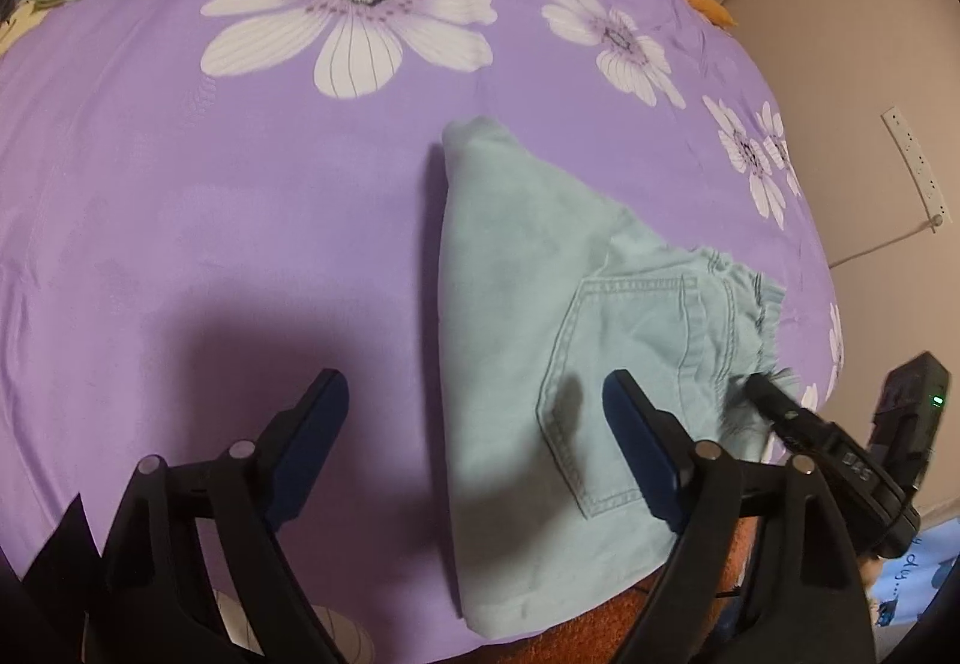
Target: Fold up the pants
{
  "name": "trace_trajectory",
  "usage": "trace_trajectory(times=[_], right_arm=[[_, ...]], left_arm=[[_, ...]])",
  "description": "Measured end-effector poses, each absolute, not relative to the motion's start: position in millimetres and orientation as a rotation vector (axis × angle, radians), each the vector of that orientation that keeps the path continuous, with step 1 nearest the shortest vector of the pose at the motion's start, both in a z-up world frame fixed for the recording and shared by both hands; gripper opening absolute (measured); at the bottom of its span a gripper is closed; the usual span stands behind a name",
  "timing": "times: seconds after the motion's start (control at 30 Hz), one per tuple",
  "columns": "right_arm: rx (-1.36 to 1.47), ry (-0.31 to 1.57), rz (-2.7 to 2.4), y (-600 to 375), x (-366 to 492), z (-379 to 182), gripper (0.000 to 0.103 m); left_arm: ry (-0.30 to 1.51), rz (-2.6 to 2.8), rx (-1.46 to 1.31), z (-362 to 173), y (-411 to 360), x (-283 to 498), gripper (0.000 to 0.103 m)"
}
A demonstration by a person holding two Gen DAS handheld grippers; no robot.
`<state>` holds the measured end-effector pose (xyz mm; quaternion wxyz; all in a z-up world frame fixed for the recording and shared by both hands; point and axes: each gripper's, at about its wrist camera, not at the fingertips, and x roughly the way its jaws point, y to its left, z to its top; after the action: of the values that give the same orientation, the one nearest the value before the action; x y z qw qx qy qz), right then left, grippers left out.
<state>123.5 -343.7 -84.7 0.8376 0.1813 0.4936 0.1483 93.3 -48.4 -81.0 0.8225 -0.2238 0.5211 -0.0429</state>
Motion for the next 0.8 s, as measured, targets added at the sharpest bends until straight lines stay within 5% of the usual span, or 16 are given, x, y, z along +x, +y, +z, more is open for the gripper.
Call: trace_trajectory(times=[0.33, 0.4, 0.53, 0.8], right_arm=[[0.341, 1.033, 0.274, -356.5, 104.3, -87.1, 0.043], [0.349, 1.040, 0.279, -356.5, 105.4, -85.6, 0.048], [0.332, 1.035, 0.225, -365.8, 104.2, -72.5, 0.081], [0.466, 1.105, 0.345, -384.5, 136.4, -84.1, 0.085]], left_arm=[[1.158, -0.123, -0.458, -98.3, -55.2, 92.9, 0.084], [1.162, -0.144, -0.455, -98.0, -56.2, 92.0, 0.084], [1.166, -0.199, -0.494, -100.9, -59.2, 91.5, 0.084], [1.173, -0.306, -0.555, -112.4, -77.3, 106.0, 0.054]])
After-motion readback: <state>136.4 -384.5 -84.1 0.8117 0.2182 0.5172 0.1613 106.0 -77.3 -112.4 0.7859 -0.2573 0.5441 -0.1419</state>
